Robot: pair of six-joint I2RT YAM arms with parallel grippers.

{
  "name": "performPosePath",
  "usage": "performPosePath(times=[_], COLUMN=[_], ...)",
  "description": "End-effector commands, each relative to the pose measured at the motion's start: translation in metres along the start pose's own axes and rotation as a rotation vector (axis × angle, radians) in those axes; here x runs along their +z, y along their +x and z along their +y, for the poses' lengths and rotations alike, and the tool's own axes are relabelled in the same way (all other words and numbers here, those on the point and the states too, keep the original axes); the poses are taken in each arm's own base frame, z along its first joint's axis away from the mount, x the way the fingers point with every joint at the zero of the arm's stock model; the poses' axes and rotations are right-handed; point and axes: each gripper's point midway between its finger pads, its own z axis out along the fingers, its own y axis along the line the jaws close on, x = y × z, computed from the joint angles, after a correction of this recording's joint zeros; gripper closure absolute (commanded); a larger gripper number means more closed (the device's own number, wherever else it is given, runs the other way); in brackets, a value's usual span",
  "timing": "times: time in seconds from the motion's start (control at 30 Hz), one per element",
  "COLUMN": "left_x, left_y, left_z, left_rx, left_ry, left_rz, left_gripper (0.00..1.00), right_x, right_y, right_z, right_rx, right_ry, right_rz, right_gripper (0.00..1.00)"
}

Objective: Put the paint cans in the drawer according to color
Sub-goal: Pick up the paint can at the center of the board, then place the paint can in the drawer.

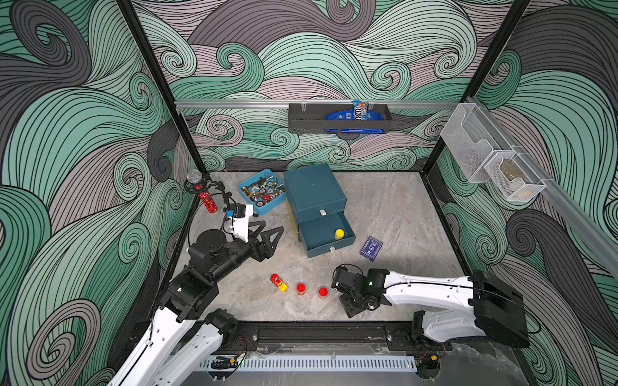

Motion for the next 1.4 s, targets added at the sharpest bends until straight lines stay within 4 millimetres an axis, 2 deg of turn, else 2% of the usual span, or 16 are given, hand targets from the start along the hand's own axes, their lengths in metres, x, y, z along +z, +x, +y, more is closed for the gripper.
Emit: performPosePath(times=[0.0,0.1,0.2,0.27,0.33,0.4,0.47,0.57,0.63,0.7,0.83,0.93,1.37], left_x=[-0.005,-0.005,-0.005,-0.005,-0.005,-0.005,-0.006,-0.005,-0.006,-0.006,-0.008,-0.010,-0.012], left_y=[-0.014,-0.014,-0.014,-0.014,-0.014,-0.014,-0.014,-0.014,-0.014,-0.015,-0.016,-0.018,-0.019], left_z=[-0.008,-0.008,-0.008,-0.008,-0.008,-0.008,-0.008,-0.008,-0.009,-0.008,-0.009,-0.010,-0.011], left_rx=[0.000,0.000,0.000,0.000,-0.001,-0.002,-0.002,-0.004,-0.006,-0.004,0.001,0.004,0.001], left_ry=[0.020,0.021,0.020,0.022,0.021,0.021,0.021,0.020,0.023,0.023,0.025,0.025,0.027], left_rz=[-0.036,-0.035,-0.035,-0.035,-0.036,-0.037,-0.038,-0.039,-0.043,-0.044,-0.048,-0.053,-0.059], left_gripper=[0.24,0.24,0.24,0.24,0.24,0.24,0.24,0.24,0.24,0.24,0.24,0.24,0.24], right_x=[-0.001,0.002,-0.001,-0.008,-0.025,-0.052,-0.088,-0.129,-0.146,-0.153,-0.151,-0.138,-0.085], right_y=[-0.012,-0.012,-0.015,-0.024,-0.038,-0.061,-0.094,-0.139,-0.166,-0.188,-0.228,-0.240,-0.228], right_z=[0.000,-0.003,-0.002,0.001,0.006,0.010,0.013,0.009,0.006,0.003,0.010,0.009,-0.010], right_rx=[0.003,0.012,0.016,0.019,0.030,0.060,0.103,0.190,0.254,0.293,0.296,0.285,0.323], right_ry=[0.000,-0.001,-0.004,-0.015,-0.033,-0.050,-0.072,-0.094,-0.110,-0.103,-0.082,-0.031,0.062], right_rz=[-0.034,-0.024,-0.037,-0.067,-0.115,-0.174,-0.254,-0.344,-0.393,-0.418,-0.432,-0.429,-0.384], right_gripper=[0.49,0.57,0.70,0.80,0.82,0.84,0.85,0.86,0.86,0.86,0.87,0.90,0.89])
